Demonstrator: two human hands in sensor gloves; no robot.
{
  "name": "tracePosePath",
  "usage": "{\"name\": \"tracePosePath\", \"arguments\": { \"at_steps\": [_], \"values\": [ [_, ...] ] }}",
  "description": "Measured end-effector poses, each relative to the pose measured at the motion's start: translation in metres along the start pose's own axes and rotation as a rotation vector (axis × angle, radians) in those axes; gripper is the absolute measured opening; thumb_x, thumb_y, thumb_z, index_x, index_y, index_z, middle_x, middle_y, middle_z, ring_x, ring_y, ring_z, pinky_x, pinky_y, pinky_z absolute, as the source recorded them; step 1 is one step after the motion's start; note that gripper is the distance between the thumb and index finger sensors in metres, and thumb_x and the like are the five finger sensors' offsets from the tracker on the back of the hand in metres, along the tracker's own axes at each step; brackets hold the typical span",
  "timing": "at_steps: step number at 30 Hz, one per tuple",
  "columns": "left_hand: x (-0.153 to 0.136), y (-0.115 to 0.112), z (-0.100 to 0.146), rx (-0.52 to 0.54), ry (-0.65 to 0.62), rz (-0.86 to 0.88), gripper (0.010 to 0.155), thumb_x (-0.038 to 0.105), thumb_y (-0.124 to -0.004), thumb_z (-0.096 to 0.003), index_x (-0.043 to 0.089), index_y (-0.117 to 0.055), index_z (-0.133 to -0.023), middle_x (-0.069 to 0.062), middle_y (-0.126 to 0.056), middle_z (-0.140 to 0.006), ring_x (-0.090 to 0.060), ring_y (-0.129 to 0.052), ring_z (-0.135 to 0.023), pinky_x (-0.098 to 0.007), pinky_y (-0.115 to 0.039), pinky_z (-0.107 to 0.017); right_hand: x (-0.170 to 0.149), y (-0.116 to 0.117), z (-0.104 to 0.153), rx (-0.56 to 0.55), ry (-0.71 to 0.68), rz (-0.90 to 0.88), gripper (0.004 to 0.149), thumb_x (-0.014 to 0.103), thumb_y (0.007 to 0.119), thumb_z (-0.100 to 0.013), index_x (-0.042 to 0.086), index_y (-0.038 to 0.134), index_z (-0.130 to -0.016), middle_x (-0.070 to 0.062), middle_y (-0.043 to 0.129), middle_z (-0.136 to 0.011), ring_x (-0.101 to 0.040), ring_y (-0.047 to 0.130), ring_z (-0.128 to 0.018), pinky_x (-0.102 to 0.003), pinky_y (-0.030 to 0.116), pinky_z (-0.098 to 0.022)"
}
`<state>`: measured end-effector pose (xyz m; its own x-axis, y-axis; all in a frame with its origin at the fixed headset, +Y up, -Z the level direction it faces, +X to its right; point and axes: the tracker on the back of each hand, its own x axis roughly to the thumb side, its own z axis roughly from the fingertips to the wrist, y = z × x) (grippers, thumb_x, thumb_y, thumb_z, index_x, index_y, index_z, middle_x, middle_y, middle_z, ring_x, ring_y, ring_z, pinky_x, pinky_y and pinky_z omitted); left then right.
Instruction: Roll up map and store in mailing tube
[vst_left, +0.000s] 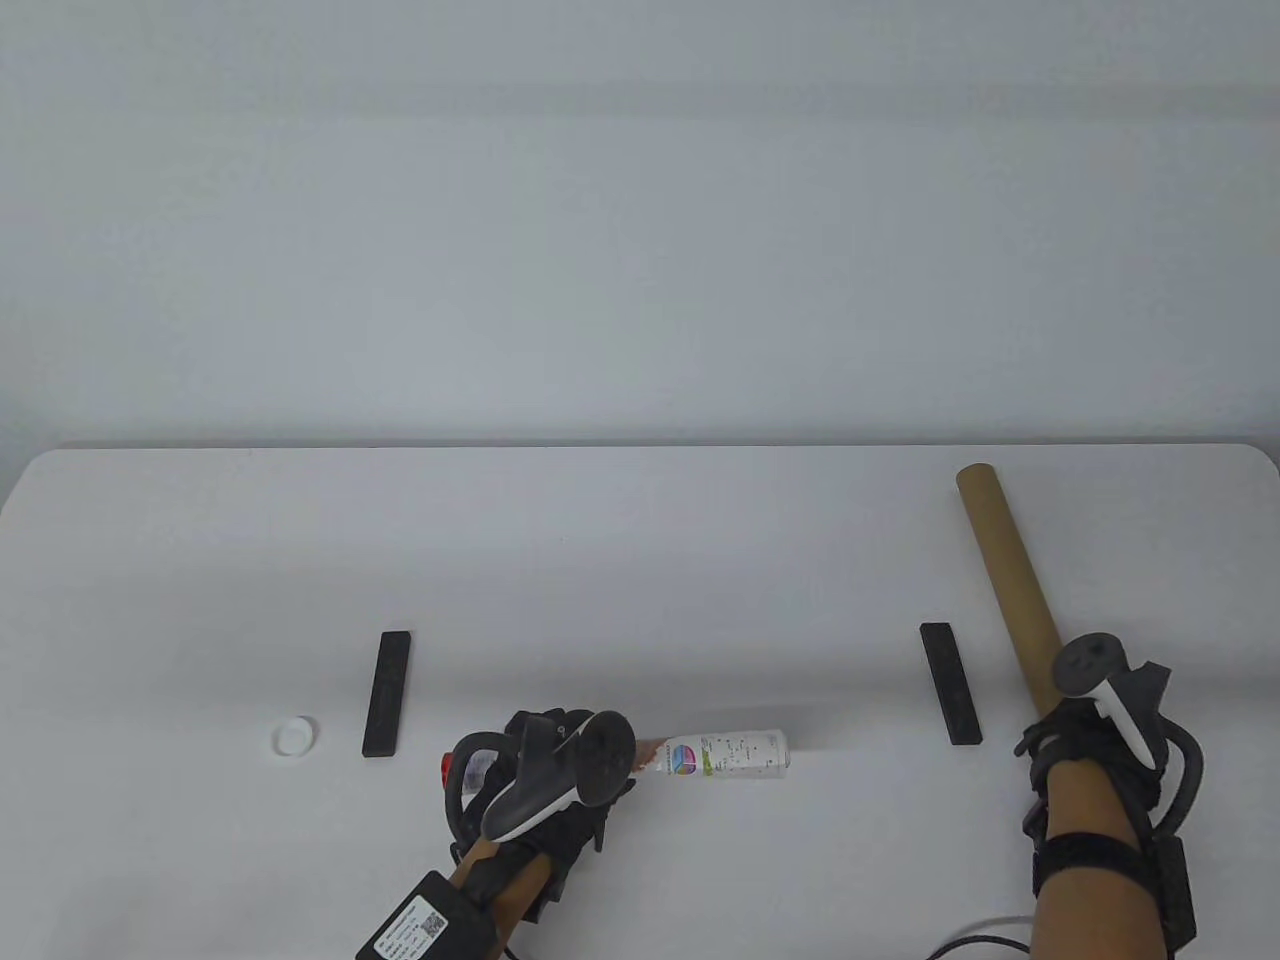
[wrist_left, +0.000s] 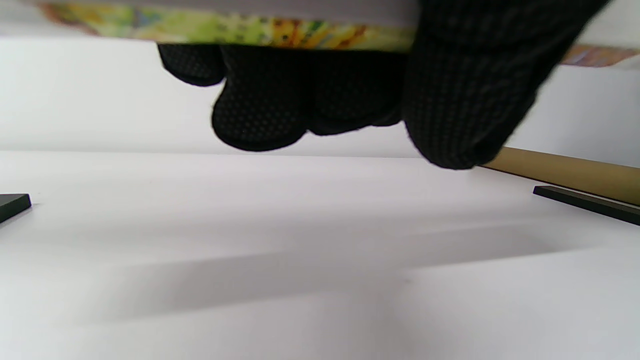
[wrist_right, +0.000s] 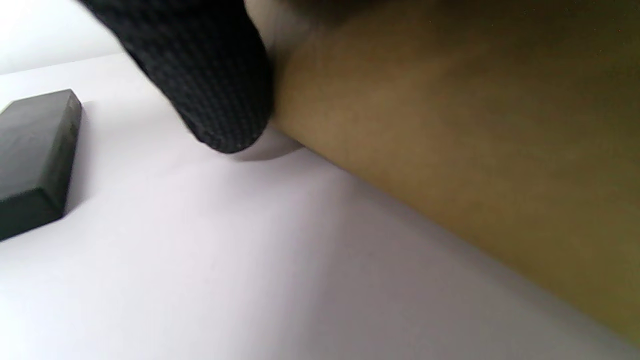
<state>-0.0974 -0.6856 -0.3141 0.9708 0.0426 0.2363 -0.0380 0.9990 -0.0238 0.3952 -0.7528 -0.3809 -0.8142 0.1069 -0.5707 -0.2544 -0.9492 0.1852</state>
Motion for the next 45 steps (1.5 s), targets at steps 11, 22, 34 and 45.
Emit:
{"name": "tracePosePath", "arguments": {
  "at_steps": [11,22,34,45],
  "values": [
    [-0.011,0.024,0.004,0.066,0.033,0.143,0.044,0.058,-0.099,-0.0336,0.043,-0.087,-0.074,0.012,-0.099,-0.057,-0.012,-0.104,-0.052,-0.038,-0.078,-0.064,0.027,-0.060,0.035,-0.155,-0.212,-0.333,0.098,0.030,0.099,-0.046,-0.011,0.034,-0.108,-0.027,0.062,-0.096,-0.049,0.086,-0.077,-0.064,0.079,-0.051],
    [-0.056,0.056,0.008,0.173,0.135,0.242,0.044,0.058,-0.099,-0.0337,0.043,-0.088,-0.074,0.012,-0.099,-0.058,-0.012,-0.103,-0.052,-0.038,-0.078,-0.065,0.076,-0.082,0.104,-0.374,-0.615,-0.472,0.080,0.030,0.103,-0.042,0.006,0.059,-0.104,-0.017,0.073,-0.091,-0.042,0.091,-0.074,-0.064,0.078,-0.052],
    [-0.127,0.031,0.013,0.193,0.318,0.293,0.043,0.057,-0.099,-0.0337,0.043,-0.088,-0.073,0.011,-0.099,-0.058,-0.013,-0.103,-0.053,-0.039,-0.077,-0.065,0.092,-0.042,0.119,-0.414,-0.774,-0.389,0.073,0.024,0.106,-0.037,0.015,0.067,-0.098,-0.010,0.080,-0.086,-0.039,0.092,-0.072,-0.068,0.069,-0.055],
    [-0.178,0.037,0.033,0.261,0.487,0.416,0.044,0.057,-0.099,-0.0344,0.043,-0.088,-0.074,0.011,-0.098,-0.059,-0.013,-0.103,-0.053,-0.039,-0.077,-0.065,0.105,-0.018,0.117,-0.366,-0.823,-0.077,0.071,0.023,0.106,-0.037,0.019,0.070,-0.098,-0.009,0.080,-0.087,-0.039,0.091,-0.074,-0.069,0.066,-0.057]
  ]
}}
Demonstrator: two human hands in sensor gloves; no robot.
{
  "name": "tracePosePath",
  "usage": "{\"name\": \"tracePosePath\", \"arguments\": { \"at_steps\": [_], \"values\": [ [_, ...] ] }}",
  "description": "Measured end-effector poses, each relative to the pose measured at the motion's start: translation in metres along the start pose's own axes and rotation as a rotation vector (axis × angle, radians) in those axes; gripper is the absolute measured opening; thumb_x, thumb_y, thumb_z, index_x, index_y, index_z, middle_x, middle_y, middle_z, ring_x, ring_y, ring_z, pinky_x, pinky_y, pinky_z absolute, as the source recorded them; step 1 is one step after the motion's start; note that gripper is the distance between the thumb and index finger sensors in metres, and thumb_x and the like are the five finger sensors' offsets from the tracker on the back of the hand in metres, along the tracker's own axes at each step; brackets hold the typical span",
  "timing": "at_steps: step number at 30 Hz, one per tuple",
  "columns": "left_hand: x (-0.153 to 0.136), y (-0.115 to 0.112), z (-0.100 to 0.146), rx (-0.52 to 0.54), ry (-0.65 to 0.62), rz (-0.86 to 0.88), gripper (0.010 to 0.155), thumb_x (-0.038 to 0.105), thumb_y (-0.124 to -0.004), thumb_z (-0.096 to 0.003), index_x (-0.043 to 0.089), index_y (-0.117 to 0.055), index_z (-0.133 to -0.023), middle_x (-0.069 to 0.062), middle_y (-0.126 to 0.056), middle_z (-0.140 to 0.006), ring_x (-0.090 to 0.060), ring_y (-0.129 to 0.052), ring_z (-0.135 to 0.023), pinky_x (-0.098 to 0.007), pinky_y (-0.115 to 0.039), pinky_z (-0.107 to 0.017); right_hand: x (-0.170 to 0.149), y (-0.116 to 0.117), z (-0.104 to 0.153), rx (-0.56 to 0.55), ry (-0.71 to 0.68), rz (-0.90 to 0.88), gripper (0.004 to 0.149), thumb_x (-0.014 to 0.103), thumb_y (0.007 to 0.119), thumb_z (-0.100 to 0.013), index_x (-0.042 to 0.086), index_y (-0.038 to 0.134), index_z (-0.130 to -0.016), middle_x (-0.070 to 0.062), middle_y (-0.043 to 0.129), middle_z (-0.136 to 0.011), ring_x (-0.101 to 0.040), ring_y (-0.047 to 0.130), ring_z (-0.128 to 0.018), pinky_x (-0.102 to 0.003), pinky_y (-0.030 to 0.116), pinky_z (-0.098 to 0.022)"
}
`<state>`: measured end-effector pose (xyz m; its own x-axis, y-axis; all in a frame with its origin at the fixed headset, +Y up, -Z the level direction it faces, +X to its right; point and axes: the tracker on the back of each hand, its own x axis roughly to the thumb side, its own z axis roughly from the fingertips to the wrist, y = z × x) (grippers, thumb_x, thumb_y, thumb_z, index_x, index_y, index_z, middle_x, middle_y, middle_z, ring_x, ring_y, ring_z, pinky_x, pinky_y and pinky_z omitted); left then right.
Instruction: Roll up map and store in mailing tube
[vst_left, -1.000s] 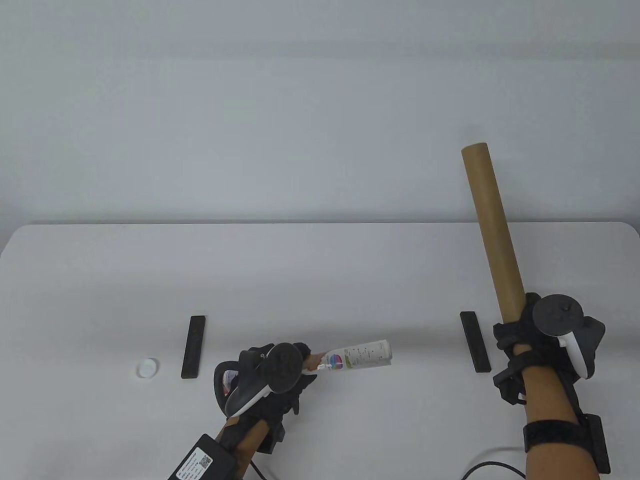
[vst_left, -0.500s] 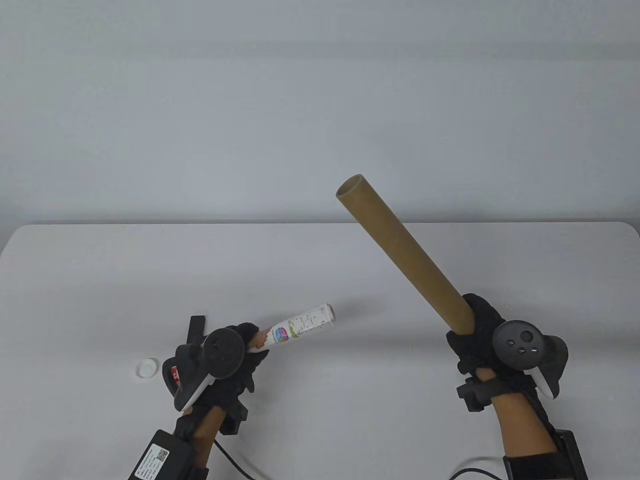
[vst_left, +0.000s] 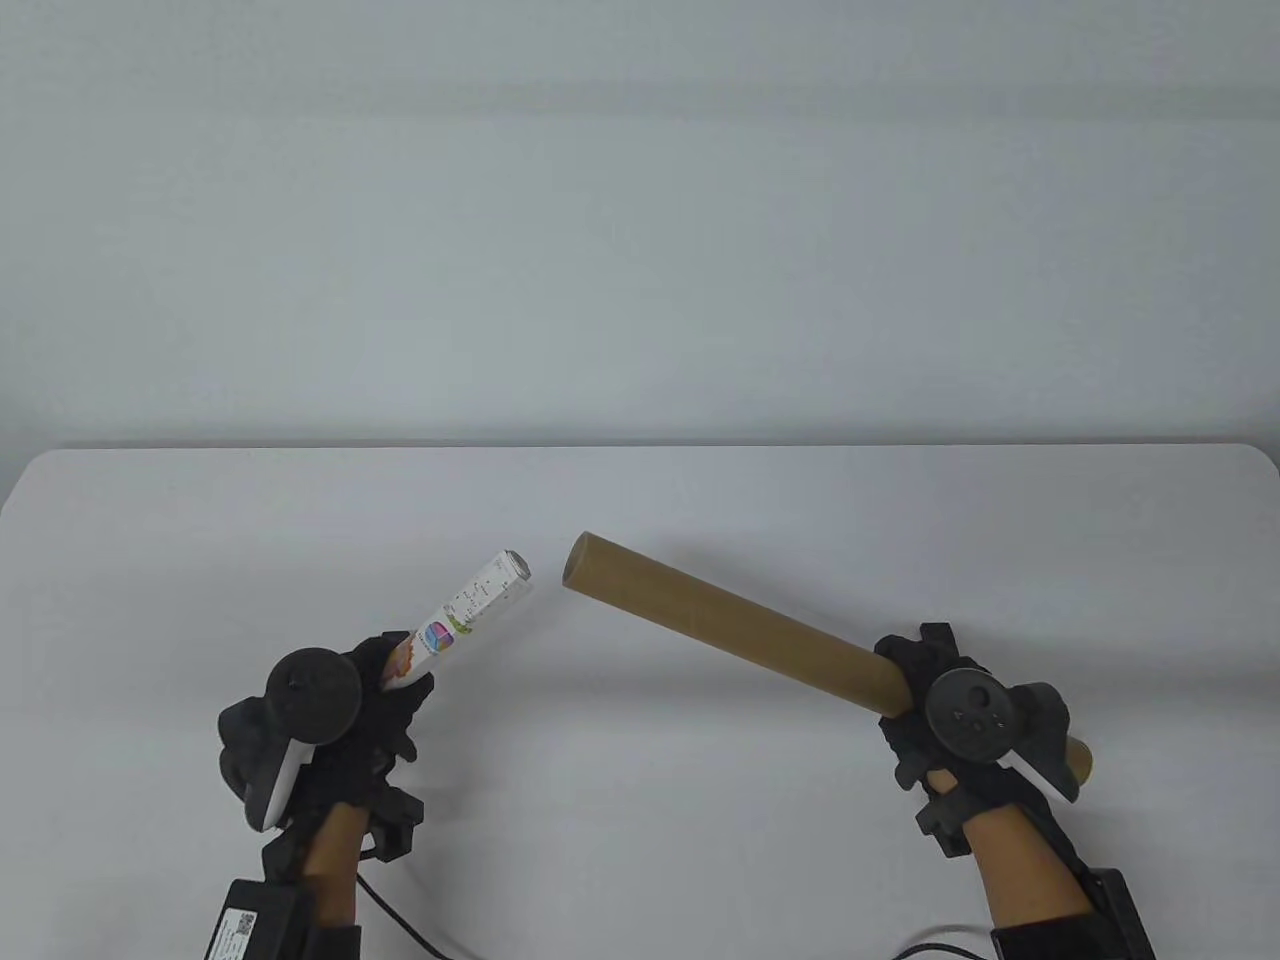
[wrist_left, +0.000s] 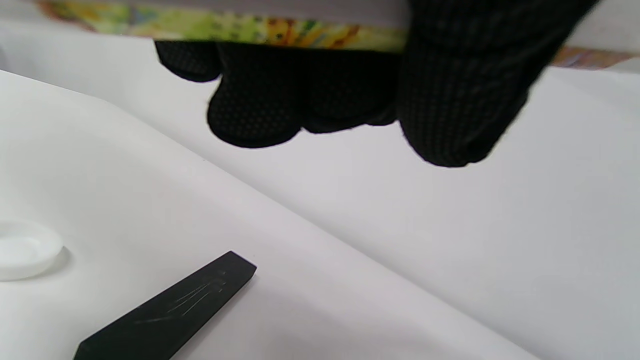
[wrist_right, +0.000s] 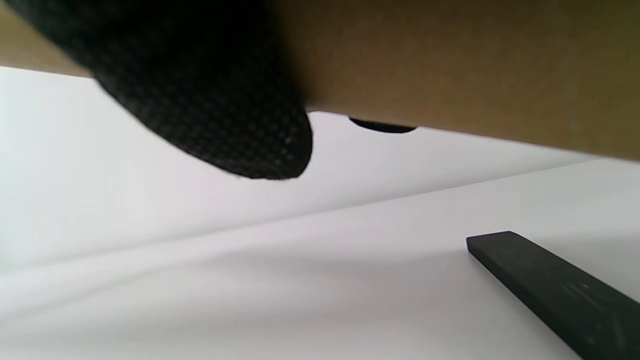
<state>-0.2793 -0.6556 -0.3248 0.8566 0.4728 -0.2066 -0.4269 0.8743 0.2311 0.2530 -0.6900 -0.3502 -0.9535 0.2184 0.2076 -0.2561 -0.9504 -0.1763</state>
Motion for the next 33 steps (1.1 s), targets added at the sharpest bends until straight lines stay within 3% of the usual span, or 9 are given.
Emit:
{"name": "tracePosePath", "arguments": {
  "at_steps": [5,13,21,27,30,33],
  "values": [
    [0.016,0.001,0.007,0.033,-0.060,-0.068,0.044,0.057,-0.099,-0.0344,0.043,-0.088,-0.074,0.011,-0.098,-0.059,-0.014,-0.103,-0.053,-0.039,-0.077,-0.065,0.008,0.005,-0.001,0.027,-0.033,0.040,0.071,0.024,0.106,-0.037,0.019,0.070,-0.098,-0.009,0.080,-0.087,-0.039,0.091,-0.074,-0.069,0.066,-0.057],
    [0.021,-0.003,0.009,0.070,-0.119,-0.206,0.041,0.056,-0.099,-0.0343,0.044,-0.089,-0.073,0.011,-0.099,-0.059,-0.014,-0.103,-0.055,-0.039,-0.076,-0.067,-0.005,0.004,0.000,0.061,-0.013,-0.005,0.071,0.022,0.107,-0.037,0.018,0.070,-0.098,-0.009,0.080,-0.088,-0.040,0.090,-0.075,-0.071,0.064,-0.057],
    [0.030,-0.015,0.011,0.065,-0.179,-0.414,0.039,0.047,-0.100,-0.0367,0.047,-0.088,-0.074,0.012,-0.096,-0.071,-0.017,-0.098,-0.072,-0.046,-0.065,-0.076,-0.004,0.002,0.003,0.057,-0.042,0.133,0.072,0.021,0.107,-0.037,0.021,0.070,-0.099,-0.008,0.079,-0.090,-0.041,0.086,-0.080,-0.073,0.054,-0.062],
    [0.050,-0.029,0.018,0.070,-0.327,-0.516,0.041,0.047,-0.101,-0.0359,0.049,-0.087,-0.075,0.014,-0.096,-0.071,-0.014,-0.098,-0.069,-0.043,-0.066,-0.076,0.006,0.006,0.002,0.087,-0.092,0.192,0.072,0.022,0.107,-0.037,0.021,0.071,-0.098,-0.008,0.079,-0.090,-0.040,0.087,-0.080,-0.072,0.059,-0.061],
    [0.060,-0.037,0.024,0.045,-0.394,-0.538,0.059,0.051,-0.101,-0.0339,0.048,-0.077,-0.088,0.015,-0.092,-0.076,-0.013,-0.096,-0.072,-0.042,-0.066,-0.076,0.009,0.008,0.001,0.108,-0.105,0.195,0.071,0.022,0.107,-0.036,0.020,0.072,-0.098,-0.008,0.080,-0.089,-0.040,0.089,-0.078,-0.071,0.062,-0.060],
    [0.074,-0.045,0.032,-0.036,-0.514,-0.490,0.093,0.059,-0.101,-0.0299,0.053,-0.046,-0.104,0.013,-0.075,-0.092,-0.013,-0.092,-0.078,-0.042,-0.063,-0.078,0.016,0.009,0.002,0.113,-0.130,0.207,0.071,0.023,0.107,-0.036,0.020,0.072,-0.098,-0.008,0.081,-0.088,-0.041,0.089,-0.077,-0.070,0.063,-0.059]
  ]
}}
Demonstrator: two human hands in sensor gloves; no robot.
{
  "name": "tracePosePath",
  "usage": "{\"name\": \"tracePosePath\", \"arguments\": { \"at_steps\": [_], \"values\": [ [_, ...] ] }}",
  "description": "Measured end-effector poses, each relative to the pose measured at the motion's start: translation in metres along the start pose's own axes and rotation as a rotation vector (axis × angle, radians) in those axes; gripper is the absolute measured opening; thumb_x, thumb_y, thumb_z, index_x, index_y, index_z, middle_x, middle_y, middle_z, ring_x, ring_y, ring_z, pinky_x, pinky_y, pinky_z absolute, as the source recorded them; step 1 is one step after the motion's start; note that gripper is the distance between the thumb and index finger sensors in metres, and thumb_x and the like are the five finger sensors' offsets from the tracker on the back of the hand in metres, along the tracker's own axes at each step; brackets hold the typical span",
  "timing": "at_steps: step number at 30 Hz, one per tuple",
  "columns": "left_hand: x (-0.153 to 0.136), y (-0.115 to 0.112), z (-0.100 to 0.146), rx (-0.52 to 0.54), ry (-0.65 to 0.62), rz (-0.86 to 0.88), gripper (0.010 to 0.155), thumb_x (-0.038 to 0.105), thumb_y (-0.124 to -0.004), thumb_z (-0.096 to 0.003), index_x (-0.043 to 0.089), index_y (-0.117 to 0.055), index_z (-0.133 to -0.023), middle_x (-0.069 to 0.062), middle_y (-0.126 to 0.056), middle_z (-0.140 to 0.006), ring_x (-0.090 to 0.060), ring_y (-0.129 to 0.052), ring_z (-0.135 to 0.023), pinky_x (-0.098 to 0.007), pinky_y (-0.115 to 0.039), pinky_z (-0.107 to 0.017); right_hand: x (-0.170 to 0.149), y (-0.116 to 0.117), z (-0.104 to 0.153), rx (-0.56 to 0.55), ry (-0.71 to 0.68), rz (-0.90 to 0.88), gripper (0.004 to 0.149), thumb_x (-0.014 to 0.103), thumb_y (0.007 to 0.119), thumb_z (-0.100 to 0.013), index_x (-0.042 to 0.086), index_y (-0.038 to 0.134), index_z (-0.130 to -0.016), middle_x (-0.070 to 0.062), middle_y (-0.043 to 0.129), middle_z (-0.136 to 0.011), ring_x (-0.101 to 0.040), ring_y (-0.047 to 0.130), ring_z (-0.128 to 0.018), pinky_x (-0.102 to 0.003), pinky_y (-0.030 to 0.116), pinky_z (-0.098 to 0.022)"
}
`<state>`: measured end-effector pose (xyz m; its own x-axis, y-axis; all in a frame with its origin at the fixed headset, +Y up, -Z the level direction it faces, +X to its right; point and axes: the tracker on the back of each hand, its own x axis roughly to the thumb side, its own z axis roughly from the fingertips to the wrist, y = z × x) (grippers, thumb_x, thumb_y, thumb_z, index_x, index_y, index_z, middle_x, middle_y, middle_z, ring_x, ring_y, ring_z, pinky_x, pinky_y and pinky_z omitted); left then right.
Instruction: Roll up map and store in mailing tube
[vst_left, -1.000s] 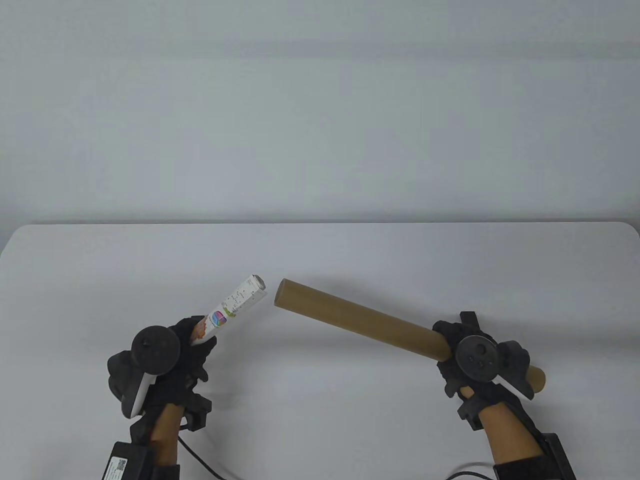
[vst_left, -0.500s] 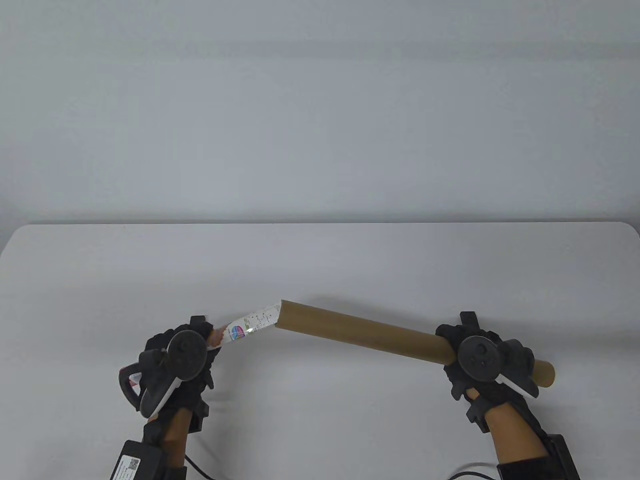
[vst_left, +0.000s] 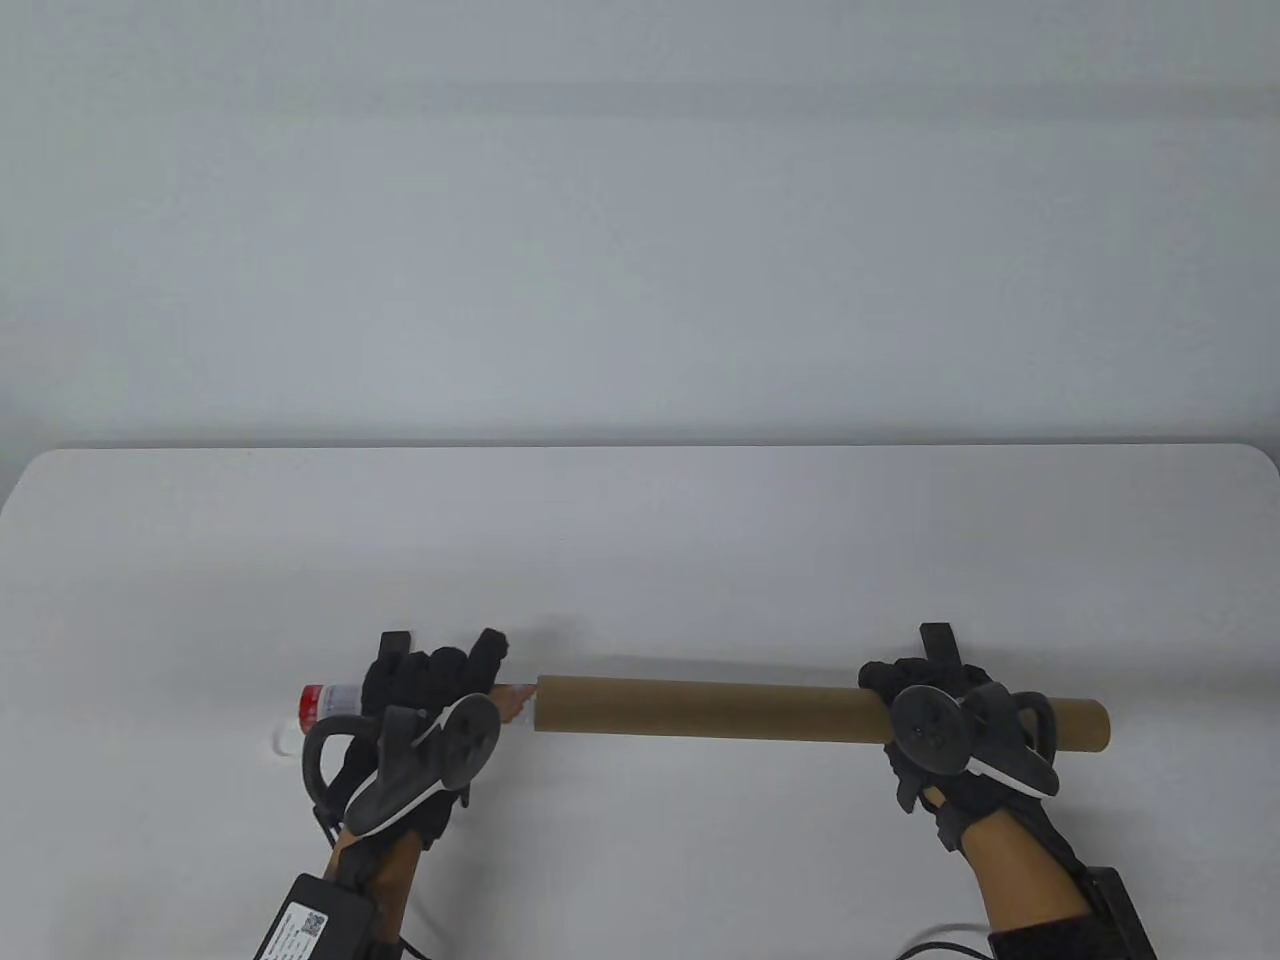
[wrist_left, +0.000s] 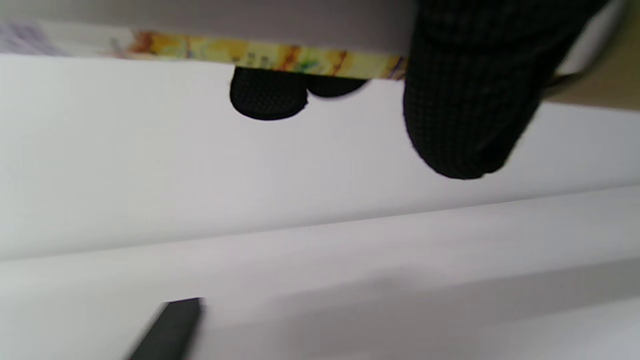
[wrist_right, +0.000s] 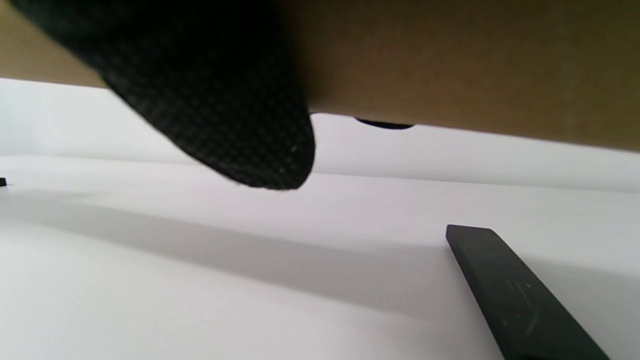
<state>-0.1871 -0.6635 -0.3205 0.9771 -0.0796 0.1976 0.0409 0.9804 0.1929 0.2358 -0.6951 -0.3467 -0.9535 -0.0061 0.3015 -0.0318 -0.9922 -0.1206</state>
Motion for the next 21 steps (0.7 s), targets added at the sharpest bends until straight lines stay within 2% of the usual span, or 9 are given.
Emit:
{"name": "tracePosePath", "arguments": {
  "at_steps": [2,4,8,12,15,21],
  "values": [
    [0.014,0.002,0.000,-0.036,-0.056,0.029,0.102,0.060,-0.100,-0.0293,0.054,-0.033,-0.105,0.013,-0.063,-0.100,-0.016,-0.087,-0.084,-0.043,-0.061,-0.080,0.006,-0.001,-0.001,0.002,-0.018,0.017,0.071,0.023,0.107,-0.036,0.019,0.073,-0.098,-0.009,0.081,-0.088,-0.041,0.090,-0.077,-0.070,0.063,-0.059],
    [0.023,0.004,0.001,-0.043,-0.087,0.021,0.103,0.063,-0.099,-0.0288,0.054,-0.030,-0.105,0.012,-0.060,-0.102,-0.016,-0.087,-0.085,-0.043,-0.061,-0.080,0.008,-0.001,-0.001,-0.008,-0.027,0.020,0.071,0.023,0.107,-0.036,0.019,0.072,-0.098,-0.009,0.081,-0.088,-0.041,0.090,-0.076,-0.069,0.064,-0.059],
    [0.019,0.008,0.002,-0.032,-0.089,0.091,0.095,0.067,-0.094,-0.0304,0.053,-0.040,-0.106,0.011,-0.064,-0.105,-0.017,-0.082,-0.095,-0.046,-0.058,-0.082,0.007,-0.001,0.000,-0.010,-0.026,0.009,0.071,0.023,0.107,-0.036,0.019,0.072,-0.098,-0.009,0.081,-0.088,-0.041,0.090,-0.076,-0.069,0.064,-0.058],
    [-0.008,0.019,0.006,0.052,-0.027,0.244,0.087,0.072,-0.088,-0.0323,0.053,-0.046,-0.105,0.011,-0.060,-0.110,-0.024,-0.067,-0.107,-0.053,-0.048,-0.084,0.001,0.000,0.000,-0.007,-0.002,-0.011,0.071,0.023,0.107,-0.036,0.019,0.072,-0.098,-0.010,0.081,-0.088,-0.041,0.090,-0.076,-0.070,0.064,-0.058],
    [-0.037,0.027,0.011,0.104,0.057,0.408,0.084,0.072,-0.087,-0.0338,0.053,-0.048,-0.106,0.010,-0.054,-0.113,-0.026,-0.059,-0.111,-0.054,-0.043,-0.085,-0.001,0.001,0.001,-0.007,0.004,-0.014,0.071,0.023,0.107,-0.036,0.019,0.072,-0.098,-0.010,0.081,-0.088,-0.041,0.089,-0.076,-0.070,0.063,-0.058],
    [-0.089,0.014,0.016,0.123,0.165,0.803,0.082,0.072,-0.085,-0.0367,0.050,-0.049,-0.107,0.006,-0.050,-0.116,-0.030,-0.055,-0.113,-0.056,-0.041,-0.084,-0.002,0.002,0.001,-0.014,0.005,-0.032,0.072,0.023,0.107,-0.036,0.019,0.072,-0.098,-0.010,0.080,-0.088,-0.041,0.089,-0.077,-0.071,0.063,-0.058]
  ]
}}
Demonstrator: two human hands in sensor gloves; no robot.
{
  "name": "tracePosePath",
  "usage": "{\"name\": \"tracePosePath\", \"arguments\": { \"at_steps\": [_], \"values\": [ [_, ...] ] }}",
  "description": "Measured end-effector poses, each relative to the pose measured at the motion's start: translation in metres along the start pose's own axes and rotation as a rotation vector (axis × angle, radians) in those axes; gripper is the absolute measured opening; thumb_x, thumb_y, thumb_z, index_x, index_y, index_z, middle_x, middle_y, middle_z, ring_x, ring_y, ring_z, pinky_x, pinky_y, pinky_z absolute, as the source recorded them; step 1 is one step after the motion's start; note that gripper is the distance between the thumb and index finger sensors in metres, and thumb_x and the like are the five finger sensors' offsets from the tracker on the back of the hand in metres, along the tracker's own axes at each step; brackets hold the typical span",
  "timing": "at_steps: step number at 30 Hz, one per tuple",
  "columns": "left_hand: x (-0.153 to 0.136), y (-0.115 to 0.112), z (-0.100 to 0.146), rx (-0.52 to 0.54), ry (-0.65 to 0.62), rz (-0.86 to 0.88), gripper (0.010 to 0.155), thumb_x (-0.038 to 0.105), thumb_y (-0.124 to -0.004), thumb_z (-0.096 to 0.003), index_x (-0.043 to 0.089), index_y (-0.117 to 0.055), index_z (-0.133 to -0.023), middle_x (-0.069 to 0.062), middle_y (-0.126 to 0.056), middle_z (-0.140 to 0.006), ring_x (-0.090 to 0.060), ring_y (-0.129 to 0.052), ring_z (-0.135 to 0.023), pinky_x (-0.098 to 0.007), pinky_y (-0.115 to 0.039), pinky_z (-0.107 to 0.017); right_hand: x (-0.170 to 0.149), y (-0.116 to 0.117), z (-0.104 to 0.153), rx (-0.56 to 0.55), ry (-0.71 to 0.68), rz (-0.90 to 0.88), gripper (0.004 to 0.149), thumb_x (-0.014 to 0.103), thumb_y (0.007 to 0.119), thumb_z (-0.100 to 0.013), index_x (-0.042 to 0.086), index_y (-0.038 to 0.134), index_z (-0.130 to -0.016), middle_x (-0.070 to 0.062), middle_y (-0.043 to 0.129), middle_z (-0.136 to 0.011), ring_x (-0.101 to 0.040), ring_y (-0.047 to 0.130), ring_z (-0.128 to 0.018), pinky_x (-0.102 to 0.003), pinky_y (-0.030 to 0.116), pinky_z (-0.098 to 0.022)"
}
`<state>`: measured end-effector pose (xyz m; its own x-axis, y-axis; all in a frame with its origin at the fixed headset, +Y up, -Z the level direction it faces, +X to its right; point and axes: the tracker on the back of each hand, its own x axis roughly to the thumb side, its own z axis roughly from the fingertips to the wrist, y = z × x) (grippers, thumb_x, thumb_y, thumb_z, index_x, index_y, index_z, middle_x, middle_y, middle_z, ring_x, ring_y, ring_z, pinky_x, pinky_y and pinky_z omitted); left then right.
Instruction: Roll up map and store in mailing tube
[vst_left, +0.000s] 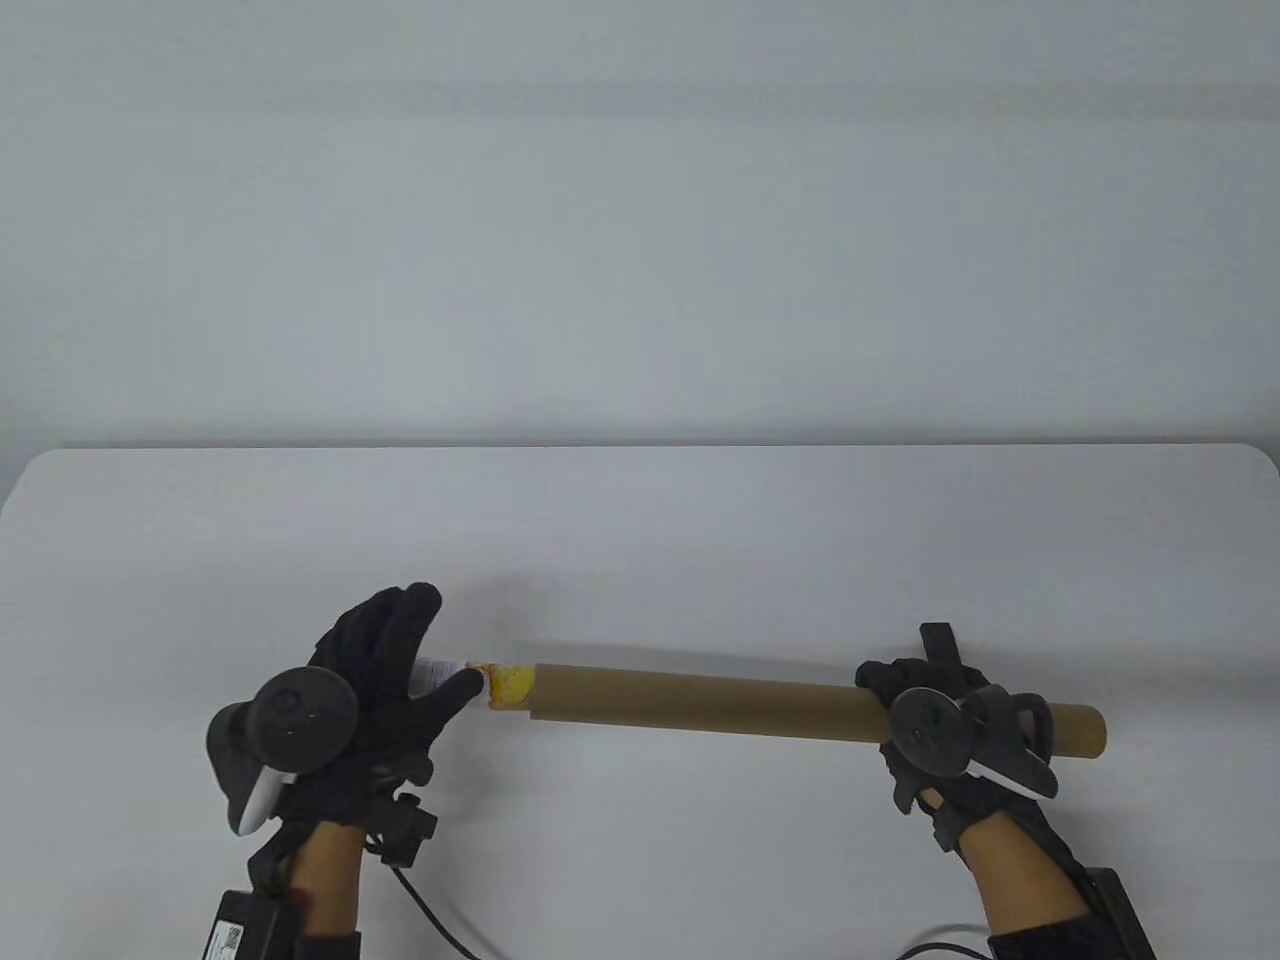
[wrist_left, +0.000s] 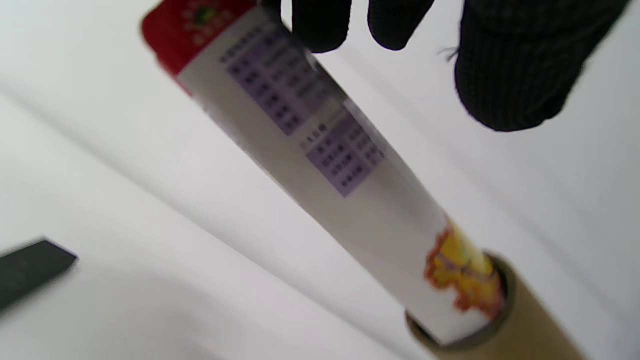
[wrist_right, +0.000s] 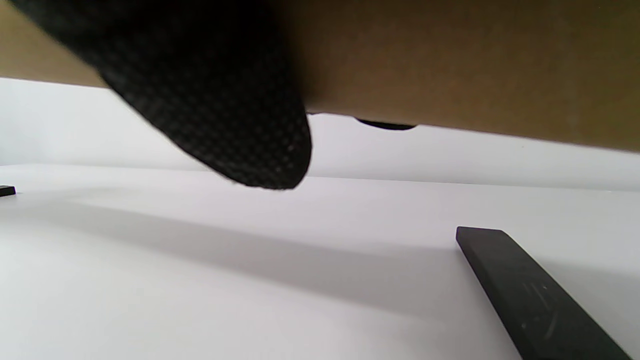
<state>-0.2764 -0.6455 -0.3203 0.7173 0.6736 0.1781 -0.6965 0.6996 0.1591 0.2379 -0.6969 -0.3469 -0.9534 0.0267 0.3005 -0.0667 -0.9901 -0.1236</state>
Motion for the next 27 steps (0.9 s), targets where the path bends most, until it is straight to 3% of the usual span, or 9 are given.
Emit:
{"name": "tracePosePath", "arguments": {
  "at_steps": [4,6,13,27],
  "values": [
    [-0.024,0.001,-0.002,-0.025,0.048,0.399,0.086,0.071,-0.087,-0.0370,0.047,-0.046,-0.108,0.004,-0.047,-0.118,-0.031,-0.056,-0.112,-0.056,-0.042,-0.083,0.000,0.001,0.000,-0.006,-0.005,-0.010,0.071,0.023,0.107,-0.036,0.019,0.072,-0.098,-0.010,0.080,-0.089,-0.041,0.089,-0.077,-0.072,0.063,-0.058],
    [-0.032,-0.001,-0.002,-0.043,0.066,0.519,0.086,0.071,-0.087,-0.0377,0.045,-0.047,-0.109,0.003,-0.047,-0.118,-0.032,-0.057,-0.112,-0.056,-0.043,-0.083,-0.001,0.000,0.000,-0.017,-0.006,-0.018,0.072,0.023,0.107,-0.036,0.019,0.072,-0.099,-0.010,0.080,-0.089,-0.041,0.089,-0.077,-0.072,0.063,-0.058],
    [-0.048,-0.015,-0.006,-0.168,0.061,0.729,0.085,0.074,-0.082,-0.0407,0.039,-0.048,-0.110,-0.001,-0.059,-0.115,-0.033,-0.067,-0.108,-0.057,-0.051,-0.081,-0.001,0.002,0.000,-0.014,-0.020,-0.040,0.072,0.023,0.107,-0.036,0.019,0.071,-0.099,-0.009,0.080,-0.089,-0.041,0.089,-0.078,-0.072,0.063,-0.058],
    [-0.033,-0.043,-0.009,-0.258,0.077,0.652,0.081,0.073,-0.080,-0.0428,0.040,-0.049,-0.110,0.000,-0.059,-0.114,-0.034,-0.067,-0.108,-0.055,-0.053,-0.080,0.004,0.001,0.002,-0.031,-0.047,-0.007,0.073,0.026,0.106,-0.038,0.017,0.070,-0.100,-0.010,0.079,-0.090,-0.041,0.088,-0.078,-0.067,0.064,-0.060]
  ]
}}
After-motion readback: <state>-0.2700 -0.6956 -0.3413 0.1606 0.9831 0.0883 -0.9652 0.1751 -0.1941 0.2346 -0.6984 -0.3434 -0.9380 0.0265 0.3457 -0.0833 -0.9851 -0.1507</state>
